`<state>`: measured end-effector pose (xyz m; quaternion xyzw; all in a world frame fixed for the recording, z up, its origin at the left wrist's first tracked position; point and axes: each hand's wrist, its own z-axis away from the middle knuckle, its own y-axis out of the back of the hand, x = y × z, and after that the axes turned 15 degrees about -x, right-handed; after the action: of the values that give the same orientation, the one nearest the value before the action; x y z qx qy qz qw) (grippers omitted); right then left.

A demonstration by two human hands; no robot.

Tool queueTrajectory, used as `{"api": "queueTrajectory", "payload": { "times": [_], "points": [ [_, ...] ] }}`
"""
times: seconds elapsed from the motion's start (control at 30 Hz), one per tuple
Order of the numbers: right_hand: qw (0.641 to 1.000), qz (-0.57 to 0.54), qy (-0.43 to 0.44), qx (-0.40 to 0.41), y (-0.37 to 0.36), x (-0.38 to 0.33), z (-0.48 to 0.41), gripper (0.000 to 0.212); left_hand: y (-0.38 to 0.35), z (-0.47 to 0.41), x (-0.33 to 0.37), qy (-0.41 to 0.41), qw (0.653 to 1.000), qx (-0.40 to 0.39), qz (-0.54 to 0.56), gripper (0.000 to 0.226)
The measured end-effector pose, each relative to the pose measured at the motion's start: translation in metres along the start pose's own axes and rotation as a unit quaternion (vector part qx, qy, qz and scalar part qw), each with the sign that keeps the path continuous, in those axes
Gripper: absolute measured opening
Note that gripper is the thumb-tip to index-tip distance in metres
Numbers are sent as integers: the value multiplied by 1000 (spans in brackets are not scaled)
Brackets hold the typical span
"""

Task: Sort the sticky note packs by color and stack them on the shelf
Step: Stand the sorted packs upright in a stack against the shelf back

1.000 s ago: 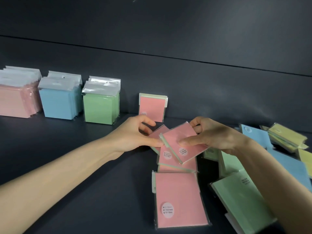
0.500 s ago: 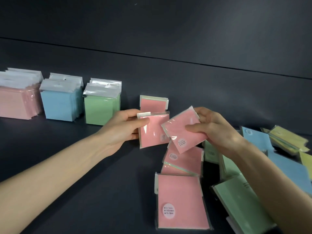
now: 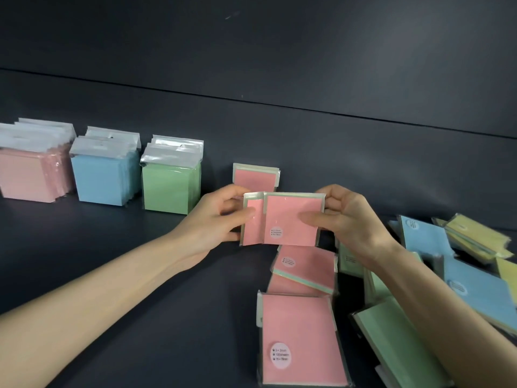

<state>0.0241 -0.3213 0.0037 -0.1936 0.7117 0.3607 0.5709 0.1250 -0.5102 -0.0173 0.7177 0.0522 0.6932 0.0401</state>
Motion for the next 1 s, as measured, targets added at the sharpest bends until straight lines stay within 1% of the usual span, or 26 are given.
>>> {"api": "queueTrajectory", "payload": {
  "times": [0.1,0.2,0.23,0.3,0.37,0.43,0.47,0.53,0.63,0.7,0.8,0.87,0.93,1.0],
  "points": [
    [1000,6,-1,3,0,1,0,21,1,0,-1,-1,999,-40,-4,22],
    [1000,12,-6,5,0,3,-2,21,0,1,-3,-13,996,-76,-37,44],
    [1000,12,-9,4,-1,4,-2,21,0,1,-4,-16,996,-72,-52,49],
    [1000,10,-8,5,-1,4,-2,22,-1,-1,-5,-22,997,-43,-66,51],
    [1000,9,3,11,0,4,-2,21,0,-3,-6,-33,997,7,-67,44],
    [1000,1,13,14,0,4,-3,20,4,-5,-4,-46,995,65,-67,30],
    [1000,-5,15,11,0,4,-3,20,6,-6,-3,-55,992,85,-71,22],
    [1000,-1,17,0,1,5,-3,20,8,-6,-1,-70,989,103,-86,12],
    [999,18,27,-23,-1,4,-3,20,5,-5,-2,-67,988,86,-107,13],
    [999,30,31,-24,-3,5,-4,19,2,-3,-2,-51,992,42,-107,14],
    [995,97,23,-2,-6,8,-6,18,1,-3,-3,-40,991,-7,-130,30],
    [991,133,20,4,-9,6,-9,18,2,-5,-4,-43,986,0,-164,37],
    [987,160,24,2,-13,4,-14,19,5,-9,-3,-47,980,13,-192,35],
    [980,199,24,-8,-18,-2,-21,24,10,-14,2,-47,975,3,-215,33]
  ]
}}
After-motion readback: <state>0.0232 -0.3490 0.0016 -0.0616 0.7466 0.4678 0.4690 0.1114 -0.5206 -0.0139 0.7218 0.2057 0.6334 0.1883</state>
